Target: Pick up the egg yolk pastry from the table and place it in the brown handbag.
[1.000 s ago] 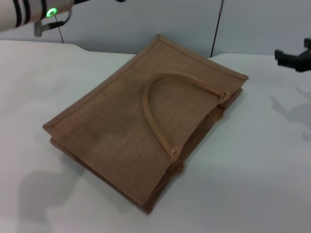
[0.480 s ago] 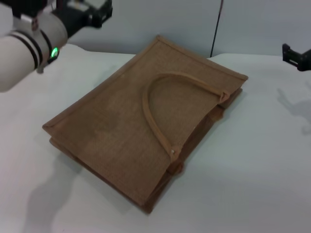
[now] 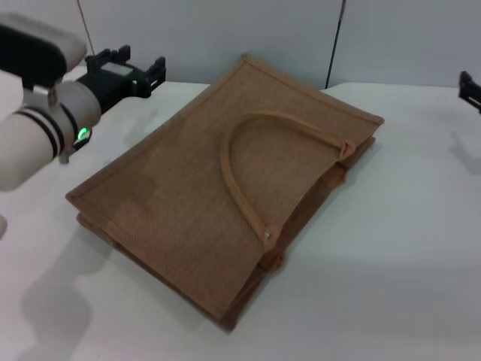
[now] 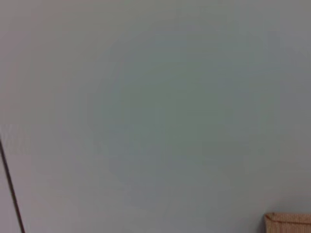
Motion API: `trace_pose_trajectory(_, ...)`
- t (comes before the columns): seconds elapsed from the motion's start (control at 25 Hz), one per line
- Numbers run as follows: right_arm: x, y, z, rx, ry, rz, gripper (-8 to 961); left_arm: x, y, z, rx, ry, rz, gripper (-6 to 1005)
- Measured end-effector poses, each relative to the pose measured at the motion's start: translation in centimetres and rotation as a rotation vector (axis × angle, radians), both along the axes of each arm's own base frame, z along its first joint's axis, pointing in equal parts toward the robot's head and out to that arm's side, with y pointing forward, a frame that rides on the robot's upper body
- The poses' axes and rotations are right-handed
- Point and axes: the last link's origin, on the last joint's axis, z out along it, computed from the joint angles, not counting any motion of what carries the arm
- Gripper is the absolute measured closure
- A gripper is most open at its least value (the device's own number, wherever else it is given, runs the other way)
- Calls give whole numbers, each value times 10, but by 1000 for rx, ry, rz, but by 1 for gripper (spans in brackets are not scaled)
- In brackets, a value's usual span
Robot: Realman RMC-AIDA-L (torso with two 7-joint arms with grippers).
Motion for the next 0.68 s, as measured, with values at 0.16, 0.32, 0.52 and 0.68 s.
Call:
trace_pose_trajectory(0.16,8,-3,3,38,-21,-6,65,-7,-3,-4,28,-17,-27,341)
trace_pose_trajectory(0.32,10,-4,0,54,-26,-13,65,-12,-7,-7,55,-18,-52,346)
trace_pose_trajectory(0.52,13,-6,-1,83,-47,-28,65,-20,-11,-11,62,-21,-47,351)
trace_pose_trajectory(0.68,14,-6,-4,77,-53,-36,65,-21,-11,-12,62,-19,-46,351)
